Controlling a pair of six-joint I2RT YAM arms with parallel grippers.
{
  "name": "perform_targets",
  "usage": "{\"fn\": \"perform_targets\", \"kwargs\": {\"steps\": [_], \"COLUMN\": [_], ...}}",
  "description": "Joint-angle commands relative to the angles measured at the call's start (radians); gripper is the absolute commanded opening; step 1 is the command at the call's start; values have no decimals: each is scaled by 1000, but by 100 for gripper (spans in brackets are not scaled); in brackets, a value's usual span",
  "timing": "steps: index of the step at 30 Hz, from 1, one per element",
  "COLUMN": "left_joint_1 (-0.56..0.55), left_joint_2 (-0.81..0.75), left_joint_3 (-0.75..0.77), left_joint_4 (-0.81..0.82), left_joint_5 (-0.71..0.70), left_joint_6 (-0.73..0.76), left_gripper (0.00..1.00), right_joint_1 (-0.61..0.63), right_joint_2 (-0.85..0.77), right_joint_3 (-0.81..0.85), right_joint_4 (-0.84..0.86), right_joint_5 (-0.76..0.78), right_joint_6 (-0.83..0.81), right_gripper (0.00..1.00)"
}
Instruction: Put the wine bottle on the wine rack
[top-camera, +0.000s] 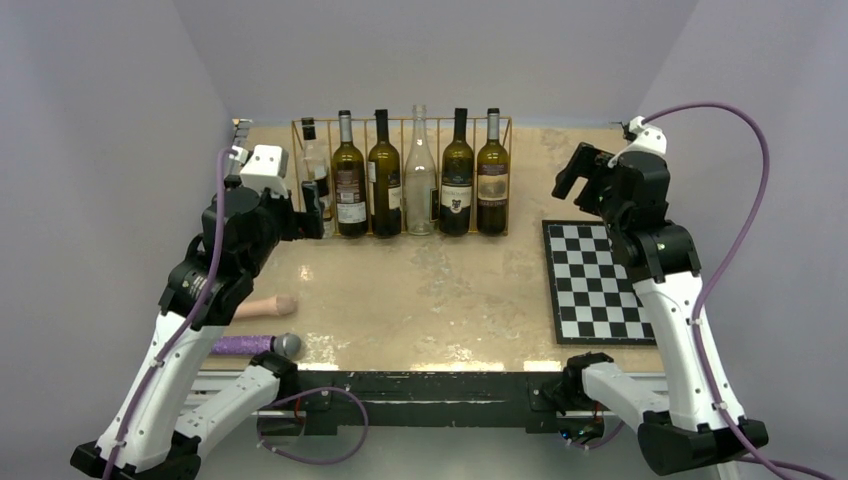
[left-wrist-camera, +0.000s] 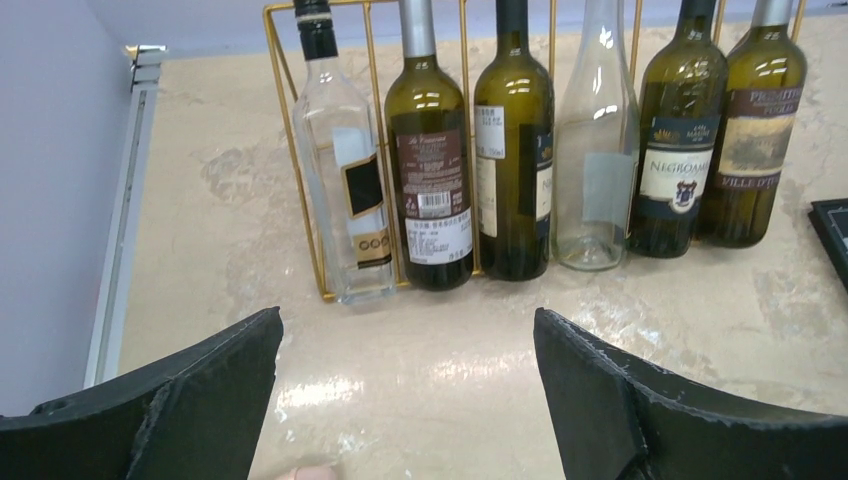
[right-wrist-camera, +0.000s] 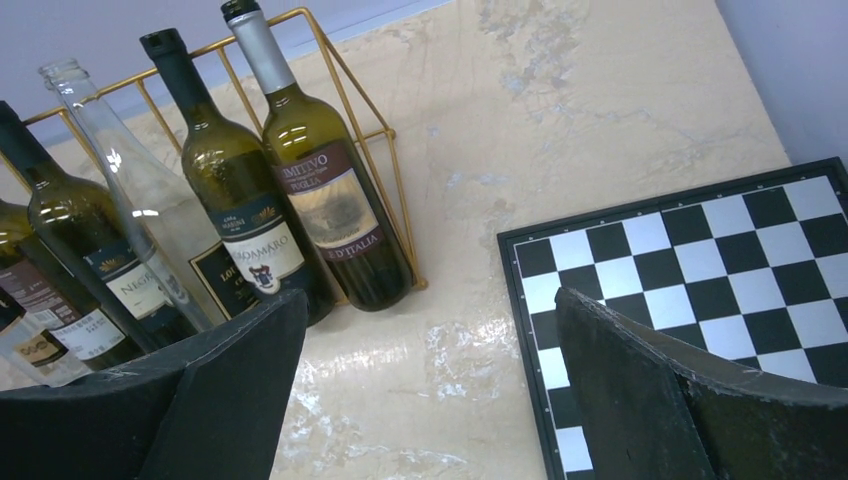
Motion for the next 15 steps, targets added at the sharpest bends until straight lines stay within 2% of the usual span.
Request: {"fn": "perform_targets", "kwargs": {"steps": [1, 6, 11, 15], "left_joint_1": [12, 13, 13, 13], "left_joint_2": [-25, -53, -97, -79], "left_joint_3": [40, 52, 6, 15], "left_joint_4": [-105, -119, -63, -71], "left_joint_5": [4, 21, 20, 26], "left_joint_6": [25, 42, 84, 80], "left_gripper": [99, 99, 99, 99], "right_joint_1": [-2, -2, -2, -2], "right_joint_2": [-69, -103, -114, -120], "right_joint_3": [53, 56, 62, 59], "right_joint_4": [-20, -50, -69, -73], "right_joint_5": [51, 63, 70, 71], "right_joint_6": [-15, -15, -15, -9], "right_gripper": [98, 98, 98, 98]}}
